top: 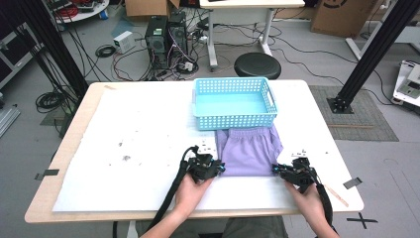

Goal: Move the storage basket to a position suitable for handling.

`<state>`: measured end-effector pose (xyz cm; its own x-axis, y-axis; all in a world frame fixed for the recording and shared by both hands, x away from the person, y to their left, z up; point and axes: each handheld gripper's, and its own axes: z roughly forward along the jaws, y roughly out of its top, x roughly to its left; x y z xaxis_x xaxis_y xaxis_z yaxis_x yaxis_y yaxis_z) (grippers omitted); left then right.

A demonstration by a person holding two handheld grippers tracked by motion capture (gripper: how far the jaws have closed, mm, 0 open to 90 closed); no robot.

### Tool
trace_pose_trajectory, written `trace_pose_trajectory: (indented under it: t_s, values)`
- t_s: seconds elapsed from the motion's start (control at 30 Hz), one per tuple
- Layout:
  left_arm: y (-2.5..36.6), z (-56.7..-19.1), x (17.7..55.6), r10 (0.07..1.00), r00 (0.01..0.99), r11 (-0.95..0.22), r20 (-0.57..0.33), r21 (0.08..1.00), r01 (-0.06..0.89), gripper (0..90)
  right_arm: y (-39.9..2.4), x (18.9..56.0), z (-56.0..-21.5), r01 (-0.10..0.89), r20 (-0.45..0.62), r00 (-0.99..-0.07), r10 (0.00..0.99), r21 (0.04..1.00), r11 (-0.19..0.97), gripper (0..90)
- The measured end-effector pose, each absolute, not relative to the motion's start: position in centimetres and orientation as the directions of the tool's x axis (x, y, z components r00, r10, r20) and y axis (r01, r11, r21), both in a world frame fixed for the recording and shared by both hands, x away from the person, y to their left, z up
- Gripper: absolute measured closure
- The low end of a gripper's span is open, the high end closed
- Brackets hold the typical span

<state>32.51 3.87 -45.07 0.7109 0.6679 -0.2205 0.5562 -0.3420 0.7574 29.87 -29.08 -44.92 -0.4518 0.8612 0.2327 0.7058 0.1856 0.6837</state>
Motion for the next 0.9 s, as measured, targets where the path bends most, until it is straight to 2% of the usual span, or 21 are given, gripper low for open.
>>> trace_pose_trajectory:
  t_s: [0.07, 0.1, 0.13, 0.2, 0.23, 0.27, 0.33, 0.4, 0.43, 0.5, 0.67, 0.9]
  values:
    - [3.9, -45.0, 32.4, 0.669, 0.713, -0.348, -0.21, 0.759, 0.551, 81.5, -29.0, 29.8, -44.9, 0.704, 0.228, -0.452, 0.862, 0.685, 0.188, 84.5]
    - [4.0, -45.1, 32.3, 0.682, 0.705, -0.346, -0.194, 0.764, 0.545, 78.0, -29.0, 29.8, -44.9, 0.704, 0.227, -0.452, 0.863, 0.685, 0.188, 84.5]
    - [4.1, -45.1, 32.2, 0.687, 0.701, -0.338, -0.192, 0.769, 0.542, 66.0, -29.0, 29.8, -44.9, 0.702, 0.226, -0.454, 0.862, 0.687, 0.19, 84.4]
    - [4.4, -45.1, 31.8, 0.696, 0.692, -0.332, -0.191, 0.77, 0.545, 48.9, -29.0, 29.7, -44.9, 0.7, 0.222, -0.453, 0.863, 0.688, 0.191, 84.0]
    - [4.5, -45.1, 31.6, 0.699, 0.687, -0.326, -0.196, 0.768, 0.551, 44.3, -29.0, 29.8, -44.9, 0.696, 0.217, -0.457, 0.862, 0.691, 0.195, 83.7]
    - [4.4, -45.1, 31.4, 0.702, 0.684, -0.322, -0.198, 0.768, 0.553, 44.4, -29.0, 29.7, -44.9, 0.696, 0.215, -0.457, 0.863, 0.691, 0.196, 83.6]
    - [4.1, -45.0, 31.1, 0.704, 0.683, -0.329, -0.194, 0.763, 0.556, 49.5, -28.9, 29.7, -44.9, 0.694, 0.212, -0.459, 0.863, 0.692, 0.199, 83.4]
    - [3.5, -45.0, 30.9, 0.707, 0.684, -0.341, -0.179, 0.761, 0.552, 61.9, -28.9, 29.7, -44.9, 0.695, 0.212, -0.458, 0.863, 0.691, 0.199, 83.4]
    - [3.3, -45.0, 30.9, 0.705, 0.687, -0.346, -0.174, 0.762, 0.548, 64.9, -28.9, 29.7, -44.9, 0.694, 0.209, -0.457, 0.865, 0.692, 0.199, 83.4]
    - [3.2, -45.1, 31.1, 0.675, 0.701, -0.333, -0.228, 0.754, 0.565, 83.1, -28.8, 29.7, -44.9, 0.693, 0.204, -0.457, 0.866, 0.692, 0.203, 83.5]
    - [3.6, -45.0, 31.3, 0.657, 0.716, -0.342, -0.235, 0.754, 0.561, 86.2, -28.5, 29.5, -44.8, 0.689, 0.2, -0.461, 0.864, 0.694, 0.208, 84.5]
    - [6.0, -44.8, 30.6, 0.643, 0.722, -0.346, -0.255, 0.744, 0.571, 87.1, -26.9, 28.3, -44.9, 0.676, 0.209, -0.509, 0.835, 0.697, 0.237, 84.8]
